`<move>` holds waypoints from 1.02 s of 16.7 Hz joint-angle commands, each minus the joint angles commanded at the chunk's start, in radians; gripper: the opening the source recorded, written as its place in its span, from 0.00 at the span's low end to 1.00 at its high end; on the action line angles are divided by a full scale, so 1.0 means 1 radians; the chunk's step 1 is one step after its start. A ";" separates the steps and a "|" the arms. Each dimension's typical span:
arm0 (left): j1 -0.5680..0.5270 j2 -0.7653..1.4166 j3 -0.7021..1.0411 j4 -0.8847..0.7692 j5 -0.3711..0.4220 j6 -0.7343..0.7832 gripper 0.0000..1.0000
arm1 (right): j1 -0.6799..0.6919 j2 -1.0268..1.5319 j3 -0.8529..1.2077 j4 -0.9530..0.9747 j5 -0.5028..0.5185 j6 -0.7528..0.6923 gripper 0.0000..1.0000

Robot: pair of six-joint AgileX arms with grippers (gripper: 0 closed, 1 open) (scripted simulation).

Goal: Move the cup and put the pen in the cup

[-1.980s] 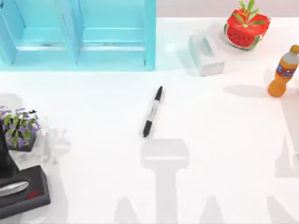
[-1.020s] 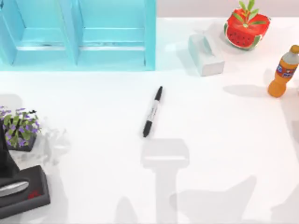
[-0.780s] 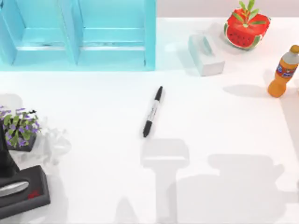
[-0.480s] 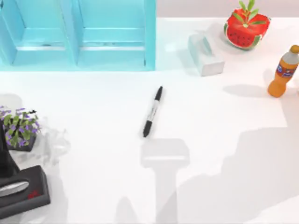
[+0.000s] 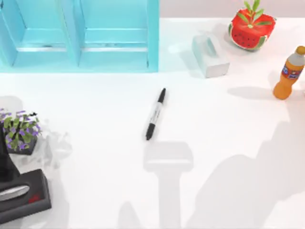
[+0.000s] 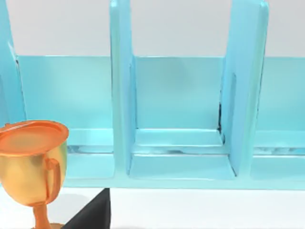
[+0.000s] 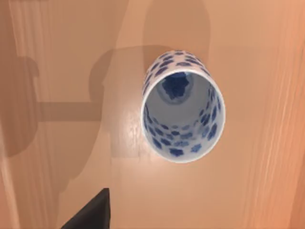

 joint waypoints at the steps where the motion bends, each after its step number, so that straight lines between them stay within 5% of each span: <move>1: 0.000 0.000 0.000 0.000 0.000 0.000 1.00 | 0.000 0.000 0.000 0.000 0.000 0.000 1.00; 17: 0.000 0.000 0.000 0.000 0.000 0.000 1.00 | 0.003 0.074 -0.304 0.378 0.000 0.004 1.00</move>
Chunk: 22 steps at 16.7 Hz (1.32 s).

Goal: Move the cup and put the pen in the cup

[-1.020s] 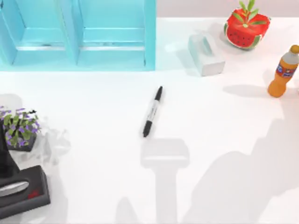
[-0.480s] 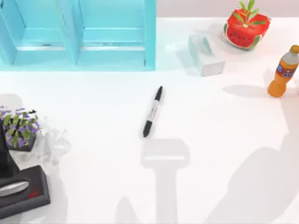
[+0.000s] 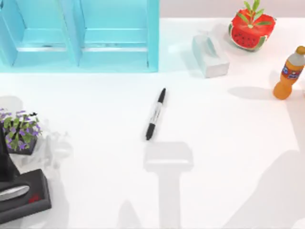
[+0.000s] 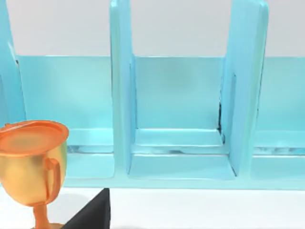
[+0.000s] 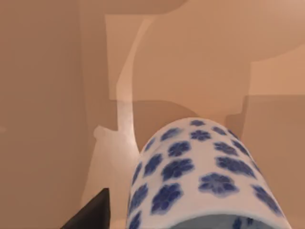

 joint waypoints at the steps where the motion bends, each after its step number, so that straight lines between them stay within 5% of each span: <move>1: 0.000 0.000 0.000 0.000 0.000 0.000 1.00 | 0.000 0.000 0.000 0.000 0.000 0.000 1.00; 14: 0.000 0.000 0.000 0.000 0.000 0.000 1.00 | 0.000 0.000 0.000 0.000 0.000 0.000 0.02; 22: 0.000 0.000 0.000 0.000 0.000 0.000 1.00 | 0.000 0.000 0.000 0.000 0.000 0.000 0.00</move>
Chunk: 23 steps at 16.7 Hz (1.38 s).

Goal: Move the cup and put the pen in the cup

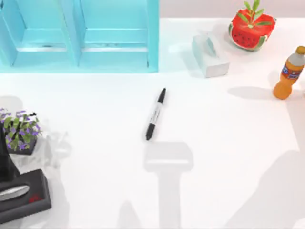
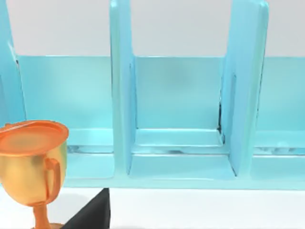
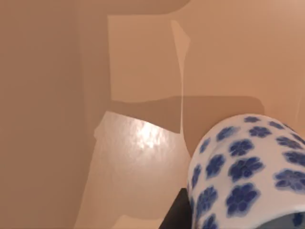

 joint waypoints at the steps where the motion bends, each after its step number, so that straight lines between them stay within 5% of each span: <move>1: 0.000 0.000 0.000 0.000 0.000 0.000 1.00 | 0.001 -0.002 0.000 0.000 0.000 0.001 0.00; 14: 0.000 0.000 0.000 0.000 0.000 0.000 1.00 | 0.408 -0.204 0.312 -0.522 -0.003 0.405 0.00; 23: 0.000 0.000 0.000 0.000 0.000 0.000 1.00 | 0.485 -0.188 0.299 -0.498 -0.007 0.497 0.00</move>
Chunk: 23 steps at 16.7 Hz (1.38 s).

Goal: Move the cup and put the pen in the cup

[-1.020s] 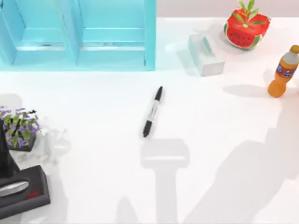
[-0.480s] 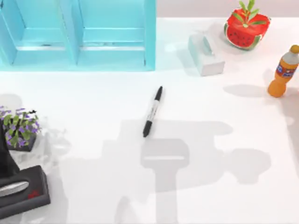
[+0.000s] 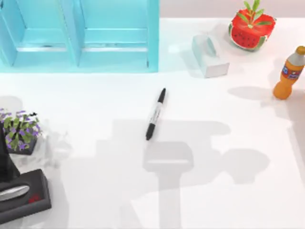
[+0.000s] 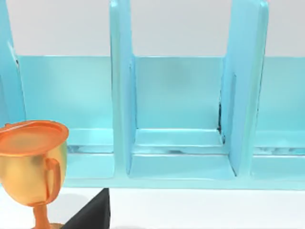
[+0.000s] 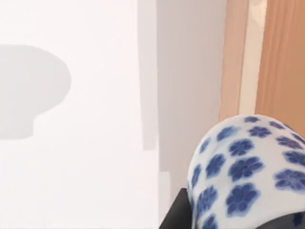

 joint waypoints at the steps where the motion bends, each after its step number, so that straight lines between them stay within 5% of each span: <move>1: 0.000 0.000 0.000 0.000 0.000 0.000 1.00 | 0.038 0.011 -0.013 0.024 0.000 0.042 0.00; 10: 0.000 0.000 0.000 0.000 0.000 0.000 1.00 | 0.428 0.110 -0.147 0.275 -0.001 0.419 0.00; 23: 0.000 0.000 0.000 0.000 0.000 0.000 1.00 | 0.436 0.139 -0.241 0.405 -0.002 0.429 0.00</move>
